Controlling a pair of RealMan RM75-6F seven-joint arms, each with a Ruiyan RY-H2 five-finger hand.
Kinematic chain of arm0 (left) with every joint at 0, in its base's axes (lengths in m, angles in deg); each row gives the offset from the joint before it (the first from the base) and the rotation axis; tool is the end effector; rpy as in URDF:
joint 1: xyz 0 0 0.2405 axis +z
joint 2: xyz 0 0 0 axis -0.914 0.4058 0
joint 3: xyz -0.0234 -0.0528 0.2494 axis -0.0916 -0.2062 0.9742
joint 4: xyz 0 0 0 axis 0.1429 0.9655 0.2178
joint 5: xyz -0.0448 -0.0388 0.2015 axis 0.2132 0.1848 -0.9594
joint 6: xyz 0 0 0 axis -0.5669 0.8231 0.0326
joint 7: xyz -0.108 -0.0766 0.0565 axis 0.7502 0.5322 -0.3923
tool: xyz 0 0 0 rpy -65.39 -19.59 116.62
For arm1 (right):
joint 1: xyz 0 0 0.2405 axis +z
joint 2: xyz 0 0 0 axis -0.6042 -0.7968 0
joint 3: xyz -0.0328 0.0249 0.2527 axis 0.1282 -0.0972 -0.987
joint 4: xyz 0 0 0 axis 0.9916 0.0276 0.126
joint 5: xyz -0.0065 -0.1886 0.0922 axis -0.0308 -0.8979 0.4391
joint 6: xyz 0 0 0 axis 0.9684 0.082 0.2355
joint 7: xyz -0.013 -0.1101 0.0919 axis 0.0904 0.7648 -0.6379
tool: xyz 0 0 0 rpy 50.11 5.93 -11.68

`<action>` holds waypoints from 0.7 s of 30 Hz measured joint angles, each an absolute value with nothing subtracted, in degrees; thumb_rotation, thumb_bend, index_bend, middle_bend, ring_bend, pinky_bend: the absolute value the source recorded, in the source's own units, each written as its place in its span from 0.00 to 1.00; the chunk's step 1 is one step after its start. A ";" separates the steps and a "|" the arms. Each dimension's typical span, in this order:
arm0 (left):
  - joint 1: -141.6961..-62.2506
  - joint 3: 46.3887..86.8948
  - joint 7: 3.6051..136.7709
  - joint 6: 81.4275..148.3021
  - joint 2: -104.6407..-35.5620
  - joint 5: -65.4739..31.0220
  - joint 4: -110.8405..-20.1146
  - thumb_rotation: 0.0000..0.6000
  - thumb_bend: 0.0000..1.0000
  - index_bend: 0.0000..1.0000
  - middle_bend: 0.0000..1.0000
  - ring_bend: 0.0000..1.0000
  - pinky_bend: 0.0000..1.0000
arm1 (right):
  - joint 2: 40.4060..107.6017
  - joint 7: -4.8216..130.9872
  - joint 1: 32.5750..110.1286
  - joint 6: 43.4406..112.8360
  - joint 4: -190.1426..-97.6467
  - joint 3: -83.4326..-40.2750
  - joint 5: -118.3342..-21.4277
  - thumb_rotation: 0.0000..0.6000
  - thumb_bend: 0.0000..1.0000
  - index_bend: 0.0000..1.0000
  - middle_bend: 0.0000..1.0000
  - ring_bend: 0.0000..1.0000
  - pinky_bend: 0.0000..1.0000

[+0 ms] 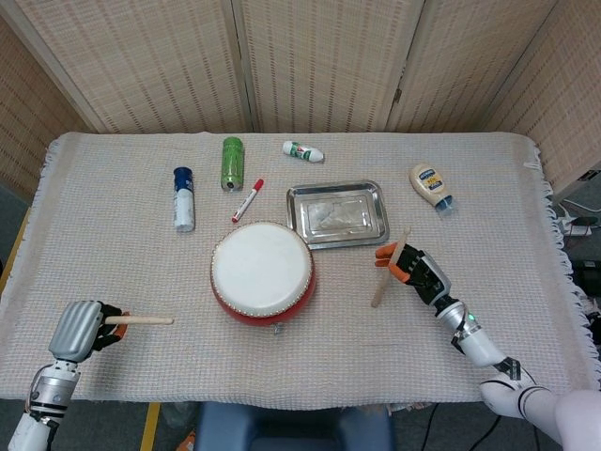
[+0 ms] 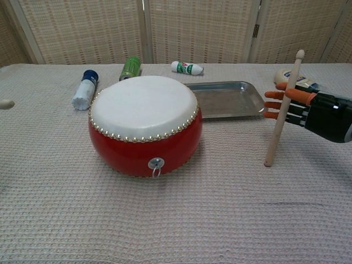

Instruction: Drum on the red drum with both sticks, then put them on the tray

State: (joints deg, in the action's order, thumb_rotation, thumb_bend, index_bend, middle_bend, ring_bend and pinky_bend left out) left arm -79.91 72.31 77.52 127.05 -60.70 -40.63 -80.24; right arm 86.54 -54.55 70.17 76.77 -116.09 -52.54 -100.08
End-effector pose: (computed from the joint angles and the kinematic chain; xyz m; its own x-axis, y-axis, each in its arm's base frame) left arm -0.2898 0.2259 0.0921 0.2183 0.1281 0.9674 0.9720 -0.1165 -0.2040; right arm -0.2796 -0.3378 -0.0061 -0.9076 -0.3713 0.1958 -0.3131 0.2881 -0.9050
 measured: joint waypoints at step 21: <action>-79.94 73.00 76.46 126.41 -60.05 -41.06 -80.80 1.00 0.52 1.00 1.00 1.00 1.00 | 90.90 -55.23 70.08 79.82 -109.27 -47.21 -102.47 1.00 0.22 0.51 0.40 0.33 0.35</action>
